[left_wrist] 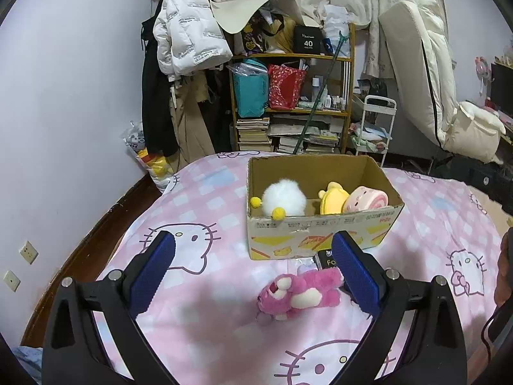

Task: Organize soft objects
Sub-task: 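Withdraw both grippers from the box and move toward the pink bear and purple plush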

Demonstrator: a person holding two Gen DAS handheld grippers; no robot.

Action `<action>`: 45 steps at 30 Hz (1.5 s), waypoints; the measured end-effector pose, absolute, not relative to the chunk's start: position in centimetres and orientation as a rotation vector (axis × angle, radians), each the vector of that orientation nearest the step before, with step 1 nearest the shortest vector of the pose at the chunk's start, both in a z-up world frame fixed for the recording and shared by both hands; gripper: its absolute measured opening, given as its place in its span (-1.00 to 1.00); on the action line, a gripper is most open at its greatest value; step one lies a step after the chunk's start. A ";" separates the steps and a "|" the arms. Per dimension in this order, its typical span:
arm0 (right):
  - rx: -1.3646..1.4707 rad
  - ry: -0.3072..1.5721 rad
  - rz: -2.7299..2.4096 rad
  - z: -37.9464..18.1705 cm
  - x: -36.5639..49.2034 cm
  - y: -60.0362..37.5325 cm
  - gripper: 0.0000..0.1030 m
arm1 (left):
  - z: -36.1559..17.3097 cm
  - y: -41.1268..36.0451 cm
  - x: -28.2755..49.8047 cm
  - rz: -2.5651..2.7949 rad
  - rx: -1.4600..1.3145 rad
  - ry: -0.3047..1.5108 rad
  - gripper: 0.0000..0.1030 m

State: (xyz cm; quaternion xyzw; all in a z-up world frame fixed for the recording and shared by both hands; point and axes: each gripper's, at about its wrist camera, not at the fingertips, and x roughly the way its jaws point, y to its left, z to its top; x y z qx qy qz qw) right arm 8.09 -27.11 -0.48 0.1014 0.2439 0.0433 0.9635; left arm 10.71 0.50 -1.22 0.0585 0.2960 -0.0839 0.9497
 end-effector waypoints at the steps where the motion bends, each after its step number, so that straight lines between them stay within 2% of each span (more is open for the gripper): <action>1: 0.205 0.492 0.086 -0.5 8.0 -27.1 1.00 | -1.3 0.4 10.6 -0.171 0.122 0.604 0.88; 20: 0.198 0.579 0.072 -3.2 8.8 -26.6 1.00 | -4.9 -0.4 13.6 -0.181 0.116 0.760 0.88; 45: 0.199 0.782 0.081 -9.1 12.0 -25.9 1.00 | -8.9 0.0 18.2 -0.161 0.008 0.940 0.88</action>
